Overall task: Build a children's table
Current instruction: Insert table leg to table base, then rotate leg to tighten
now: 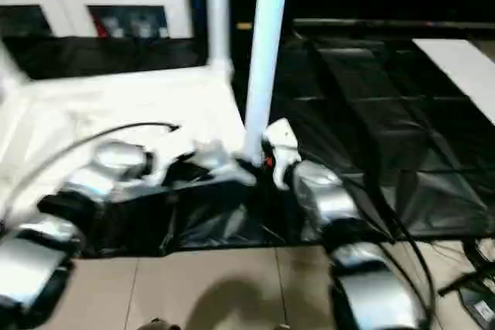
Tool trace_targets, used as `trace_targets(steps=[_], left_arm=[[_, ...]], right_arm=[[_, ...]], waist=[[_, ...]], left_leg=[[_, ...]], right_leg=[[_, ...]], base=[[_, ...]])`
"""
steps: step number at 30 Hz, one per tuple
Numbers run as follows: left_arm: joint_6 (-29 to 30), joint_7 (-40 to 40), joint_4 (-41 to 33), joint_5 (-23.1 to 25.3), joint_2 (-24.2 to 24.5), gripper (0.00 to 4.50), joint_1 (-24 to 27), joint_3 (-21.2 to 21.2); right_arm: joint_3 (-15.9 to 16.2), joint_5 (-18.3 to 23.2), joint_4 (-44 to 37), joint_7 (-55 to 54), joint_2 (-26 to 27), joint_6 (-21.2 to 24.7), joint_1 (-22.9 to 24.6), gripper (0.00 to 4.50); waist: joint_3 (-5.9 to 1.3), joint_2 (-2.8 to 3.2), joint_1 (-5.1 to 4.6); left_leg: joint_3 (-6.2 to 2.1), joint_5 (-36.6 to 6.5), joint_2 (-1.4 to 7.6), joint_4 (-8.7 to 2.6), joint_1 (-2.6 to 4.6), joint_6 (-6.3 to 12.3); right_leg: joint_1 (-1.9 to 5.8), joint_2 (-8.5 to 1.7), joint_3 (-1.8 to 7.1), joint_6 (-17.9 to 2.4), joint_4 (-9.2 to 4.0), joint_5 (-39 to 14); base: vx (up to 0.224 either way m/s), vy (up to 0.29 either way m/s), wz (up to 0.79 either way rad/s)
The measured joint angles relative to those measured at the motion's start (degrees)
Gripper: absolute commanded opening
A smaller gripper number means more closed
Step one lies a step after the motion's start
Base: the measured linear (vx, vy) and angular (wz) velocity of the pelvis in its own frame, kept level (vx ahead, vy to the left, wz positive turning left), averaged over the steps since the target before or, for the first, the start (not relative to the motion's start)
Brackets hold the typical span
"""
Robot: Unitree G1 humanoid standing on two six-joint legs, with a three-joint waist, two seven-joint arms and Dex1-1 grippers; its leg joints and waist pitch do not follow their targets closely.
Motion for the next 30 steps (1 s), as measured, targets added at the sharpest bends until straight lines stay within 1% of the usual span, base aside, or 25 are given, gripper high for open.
trace_targets(steps=[4,5,6,7,10,11,12,14,16,19,23,26,30], left_arm=[[0.5,2.1,-0.3,0.3,-0.8,0.00,0.0,0.0],[0.5,2.4,-0.3,0.5,-0.9,0.00,0.0,0.0],[0.5,2.6,-0.3,0.7,-1.0,0.00,0.0,0.0],[0.5,2.8,-0.4,1.0,-1.1,0.00,0.0,-0.1],[0.4,2.7,-0.9,1.2,-1.4,0.00,0.1,-0.1],[0.3,2.5,-1.0,1.2,-1.4,0.00,0.2,-0.2],[0.0,2.1,-1.1,1.2,-1.3,0.00,0.2,-0.2],[-2.5,0.7,-1.4,0.9,-0.7,0.00,0.9,-0.2],[-4.5,-1.6,-1.5,0.0,0.2,0.00,1.5,-0.3],[-6.5,-5.8,-1.5,-1.1,1.7,0.00,2.0,-0.4],[-8.1,-11.6,-1.6,-2.1,3.9,0.00,2.5,-0.4],[-9.1,-16.8,-1.6,-2.4,5.4,0.00,2.7,-0.8],[-11.1,-21.8,-1.5,-2.9,7.0,0.00,2.8,-1.5]], right_arm=[[-0.9,-0.1,1.8,-5.1,1.5,-1.3,-0.7,2.75],[-1.1,-0.2,2.4,-5.8,1.8,-1.8,-1.0,3.31],[-1.3,-0.3,3.2,-6.3,2.0,-2.6,-1.3,3.31],[-1.5,-0.6,4.4,-6.9,2.3,-3.3,-1.8,3.45],[-2.0,-0.9,5.5,-7.3,2.6,-4.4,-2.2,3.45],[-2.1,-0.9,5.8,-7.3,2.6,-4.8,-2.2,3.80],[-2.1,-0.9,5.9,-6.9,2.4,-5.4,-2.2,3.87],[-1.8,-0.7,5.9,-1.8,1.1,-6.3,-2.1,3.87],[-0.8,-0.7,4.6,4.4,-0.9,-6.9,-1.1,3.87],[1.8,-0.8,2.0,13.0,-4.2,-7.5,0.5,3.87],[3.7,-0.4,-1.2,23.3,-6.7,-8.0,2.6,3.87],[5.8,0.5,-5.7,31.8,-9.3,-6.9,4.9,3.87],[8.1,1.8,-10.3,39.7,-11.4,-4.8,6.9,3.87]], waist=[[-0.05,-0.07,-0.08],[-0.05,-0.07,-0.10],[-0.05,-0.07,-0.14],[-0.05,-0.07,-0.20],[-0.04,-0.07,0.01],[-0.05,-0.06,0.04],[-0.04,-0.06,0.08],[-0.03,-0.04,0.04],[-0.03,-0.04,0.09],[-0.03,-0.01,0.30],[-0.01,0.02,0.56],[-0.01,0.02,0.77],[-0.01,0.02,1.04]], left_leg=[[0.01,0.0,0.00,-0.04,0.02,0.00],[0.02,0.0,0.00,-0.03,0.02,0.00],[0.02,0.0,0.00,-0.03,0.02,0.00],[0.03,0.0,-0.01,-0.03,0.02,0.00],[0.03,0.0,-0.01,-0.04,-0.07,0.01],[0.03,0.0,-0.01,-0.04,-0.11,0.01],[0.04,0.0,-0.01,-0.04,-0.16,0.03],[0.04,-0.1,-0.01,-0.04,-0.44,0.13],[0.05,-0.2,0.00,-0.04,-0.55,0.29],[0.13,-0.2,0.03,-0.03,-0.57,0.51],[0.15,-0.3,0.06,0.03,-0.56,0.45],[0.15,-0.3,0.06,0.07,-0.50,0.44],[0.15,-0.3,0.06,0.07,-0.49,0.45]], right_leg=[[0.02,0.00,0.00,0.0,0.00,0.0],[0.02,0.00,0.00,0.0,0.00,0.0],[0.02,0.00,0.01,0.0,-0.01,0.0],[0.02,0.00,0.02,0.0,-0.02,0.0],[0.01,0.00,0.03,0.0,-0.09,0.0],[0.01,0.00,0.03,0.0,-0.12,0.0],[-0.01,0.00,0.03,0.0,-0.16,0.0],[-0.18,0.00,0.01,0.0,-0.26,0.0],[-0.22,0.01,-0.04,0.0,-0.35,0.0],[-0.25,0.01,-0.08,0.0,-0.39,0.0],[-0.24,0.00,-0.09,0.0,-0.33,0.0],[-0.12,-0.02,-0.08,0.0,-0.35,0.0],[-0.06,-0.02,-0.06,0.0,-0.34,0.0]], base=[[0.000,0.000,0.00],[0.000,0.000,0.00],[0.000,0.000,0.00],[0.000,0.000,0.00],[0.000,0.000,0.00],[0.000,0.000,0.00],[0.000,0.000,0.00],[0.000,0.000,0.00],[0.000,0.000,0.00],[0.000,0.000,0.00],[0.000,0.000,0.00],[0.000,0.000,0.00],[0.000,0.000,0.00]])
